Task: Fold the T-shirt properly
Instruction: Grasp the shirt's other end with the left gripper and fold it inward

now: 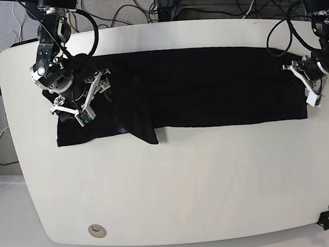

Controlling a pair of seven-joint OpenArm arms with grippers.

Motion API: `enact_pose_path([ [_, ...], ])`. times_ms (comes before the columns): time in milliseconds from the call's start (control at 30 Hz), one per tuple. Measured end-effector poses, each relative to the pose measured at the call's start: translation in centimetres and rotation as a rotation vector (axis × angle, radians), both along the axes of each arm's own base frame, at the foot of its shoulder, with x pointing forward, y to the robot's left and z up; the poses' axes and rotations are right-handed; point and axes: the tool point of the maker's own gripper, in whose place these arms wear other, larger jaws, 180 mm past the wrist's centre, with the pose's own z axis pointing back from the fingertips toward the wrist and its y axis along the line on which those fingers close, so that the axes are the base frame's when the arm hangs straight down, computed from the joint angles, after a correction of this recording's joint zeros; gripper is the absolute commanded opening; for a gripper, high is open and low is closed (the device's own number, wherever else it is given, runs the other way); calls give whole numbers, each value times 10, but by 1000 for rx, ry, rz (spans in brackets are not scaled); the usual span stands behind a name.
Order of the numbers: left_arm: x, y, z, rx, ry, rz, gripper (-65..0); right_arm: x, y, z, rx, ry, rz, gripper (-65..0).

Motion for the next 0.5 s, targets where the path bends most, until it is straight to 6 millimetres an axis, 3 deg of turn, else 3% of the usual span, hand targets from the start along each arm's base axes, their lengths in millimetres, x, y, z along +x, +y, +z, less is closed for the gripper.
enact_pose_path([
  [233, 16, -60, 51, 43, -140, -161, -631, 0, 0, 0, 0, 0, 0, -122],
  [333, 12, -84, 53, 42, -130, -190, -631, 0, 1, 0, 2, 0, 2, -122],
  [500, 11, -145, 52, -63, -151, -262, -631, 0, 0, 0, 1, 0, -1, -122],
])
